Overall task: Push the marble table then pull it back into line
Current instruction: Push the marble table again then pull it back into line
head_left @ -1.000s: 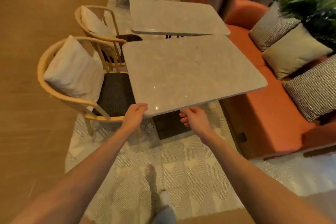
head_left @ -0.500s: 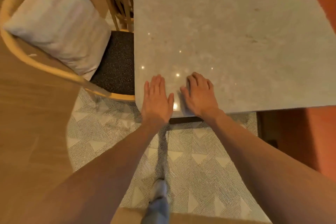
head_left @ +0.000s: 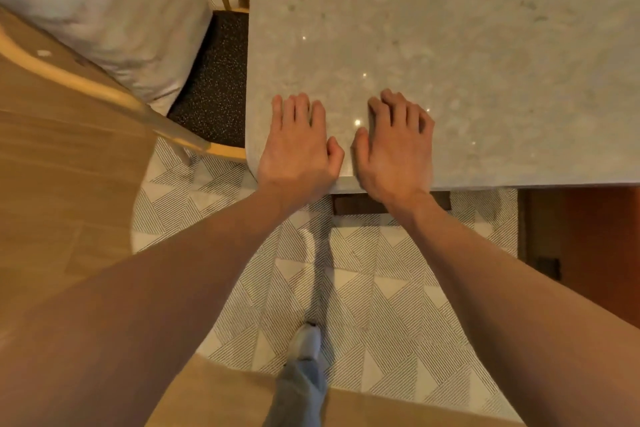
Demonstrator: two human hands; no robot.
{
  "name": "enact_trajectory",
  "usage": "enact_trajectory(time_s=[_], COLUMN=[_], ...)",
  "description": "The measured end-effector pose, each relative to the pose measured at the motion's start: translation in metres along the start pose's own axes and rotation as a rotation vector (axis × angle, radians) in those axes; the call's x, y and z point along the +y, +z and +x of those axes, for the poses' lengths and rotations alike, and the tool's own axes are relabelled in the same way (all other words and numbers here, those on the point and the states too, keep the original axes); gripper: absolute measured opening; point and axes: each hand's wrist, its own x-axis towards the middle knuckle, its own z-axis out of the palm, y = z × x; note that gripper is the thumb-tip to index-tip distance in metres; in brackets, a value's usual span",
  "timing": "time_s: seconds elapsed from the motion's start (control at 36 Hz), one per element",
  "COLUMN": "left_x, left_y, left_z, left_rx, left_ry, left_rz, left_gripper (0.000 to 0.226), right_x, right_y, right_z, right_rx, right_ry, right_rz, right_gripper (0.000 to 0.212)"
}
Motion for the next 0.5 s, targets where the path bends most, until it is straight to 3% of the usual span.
enact_trajectory(time_s=[0.11,0.28,0.5], left_x=[-0.003,-0.003,-0.006], left_y=[-0.002,-0.009,-0.004], left_z=[0.0,0.001,0.003], left_rx=[0.057,-0.023,0.001], left_ry=[0.047,0.07,0.086], left_rz=[0.006,0.042,0.031], left_gripper=[0.053,0.054,0.055], right_x=[-0.001,-0.003,-0.006], right_y=[-0.001,-0.002,-0.003], right_z=[0.001,0.002,0.004], right_rx=[0.018,-0.004,-0.002], right_ry=[-0.012,-0.006,0.01], right_rz=[-0.019,-0.039,-0.047], right_gripper=[0.051,0.051,0.05])
